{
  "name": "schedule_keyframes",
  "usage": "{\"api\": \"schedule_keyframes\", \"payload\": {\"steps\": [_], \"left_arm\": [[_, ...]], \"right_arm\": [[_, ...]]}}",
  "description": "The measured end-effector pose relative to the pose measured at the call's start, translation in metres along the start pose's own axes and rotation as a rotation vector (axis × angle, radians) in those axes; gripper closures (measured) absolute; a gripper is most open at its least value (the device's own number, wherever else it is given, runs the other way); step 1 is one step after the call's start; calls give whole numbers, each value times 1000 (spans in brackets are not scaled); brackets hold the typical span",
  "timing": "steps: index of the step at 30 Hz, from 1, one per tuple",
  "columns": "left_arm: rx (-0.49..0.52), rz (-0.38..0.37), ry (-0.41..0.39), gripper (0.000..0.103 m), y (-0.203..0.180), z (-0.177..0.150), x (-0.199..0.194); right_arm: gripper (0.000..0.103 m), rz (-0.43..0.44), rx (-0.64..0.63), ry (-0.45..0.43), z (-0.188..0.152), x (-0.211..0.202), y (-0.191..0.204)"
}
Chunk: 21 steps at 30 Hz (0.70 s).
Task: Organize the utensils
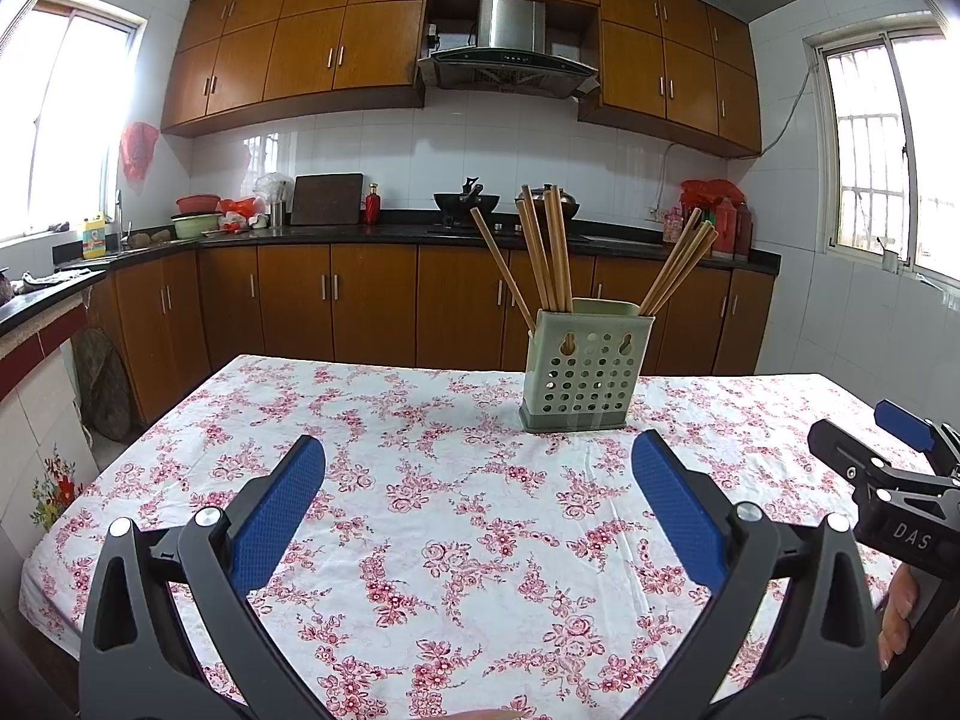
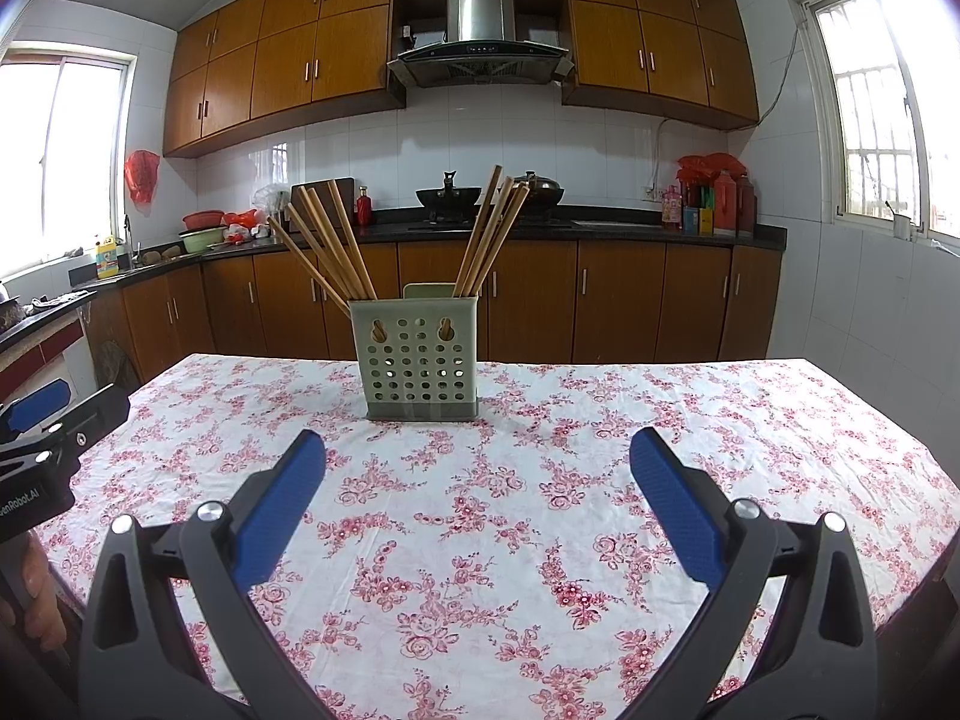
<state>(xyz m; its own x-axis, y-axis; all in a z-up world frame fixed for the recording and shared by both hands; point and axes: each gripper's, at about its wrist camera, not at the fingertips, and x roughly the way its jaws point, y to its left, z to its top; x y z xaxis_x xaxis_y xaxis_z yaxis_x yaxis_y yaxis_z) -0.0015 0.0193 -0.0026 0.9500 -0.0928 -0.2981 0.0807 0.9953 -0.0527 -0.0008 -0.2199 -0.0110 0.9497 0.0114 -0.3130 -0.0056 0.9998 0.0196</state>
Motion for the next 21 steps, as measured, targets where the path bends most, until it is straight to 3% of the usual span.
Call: {"api": "schedule_keyframes", "payload": {"steps": [21], "left_arm": [[0,13,8,2,4,-2,2]], "right_arm": [[4,1,2,2,-2,0,1]]}}
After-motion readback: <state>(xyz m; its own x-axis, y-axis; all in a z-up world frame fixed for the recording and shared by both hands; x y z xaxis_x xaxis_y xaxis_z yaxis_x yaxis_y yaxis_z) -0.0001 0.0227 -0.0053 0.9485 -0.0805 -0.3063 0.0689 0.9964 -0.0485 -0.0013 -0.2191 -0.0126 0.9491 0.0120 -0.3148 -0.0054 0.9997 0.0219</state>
